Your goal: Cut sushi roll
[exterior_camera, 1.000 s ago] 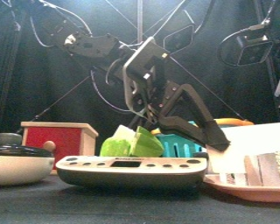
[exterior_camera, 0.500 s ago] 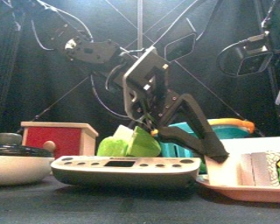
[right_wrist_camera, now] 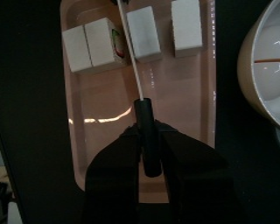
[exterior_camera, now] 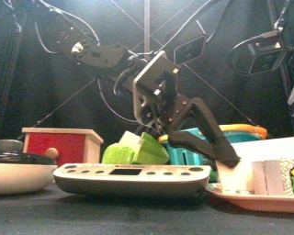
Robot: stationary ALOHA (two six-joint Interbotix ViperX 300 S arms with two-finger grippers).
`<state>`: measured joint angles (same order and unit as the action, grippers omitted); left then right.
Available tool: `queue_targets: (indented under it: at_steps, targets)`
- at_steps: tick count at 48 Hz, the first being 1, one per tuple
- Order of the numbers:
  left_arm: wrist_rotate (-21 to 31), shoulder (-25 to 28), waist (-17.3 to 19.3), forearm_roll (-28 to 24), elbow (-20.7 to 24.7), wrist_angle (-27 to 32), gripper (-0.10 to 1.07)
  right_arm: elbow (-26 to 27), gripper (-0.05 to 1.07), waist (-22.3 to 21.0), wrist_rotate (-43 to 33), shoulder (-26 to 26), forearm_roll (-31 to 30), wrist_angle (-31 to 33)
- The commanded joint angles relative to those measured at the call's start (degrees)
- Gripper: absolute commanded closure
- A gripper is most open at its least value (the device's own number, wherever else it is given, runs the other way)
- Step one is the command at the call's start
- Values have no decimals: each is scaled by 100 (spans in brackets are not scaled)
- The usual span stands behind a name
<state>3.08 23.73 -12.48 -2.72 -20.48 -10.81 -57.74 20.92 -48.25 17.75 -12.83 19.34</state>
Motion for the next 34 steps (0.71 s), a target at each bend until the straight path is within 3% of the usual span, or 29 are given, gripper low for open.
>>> queue_targets:
  at_steps: [1,34]
  targets:
    - [-35,-220,-18,-26,123,-62,69,26,61,-105,-44,132,-18,0]
    - [-35,-554,9,-176,70,-35,69,246,61,-123,35,431,-255,0]
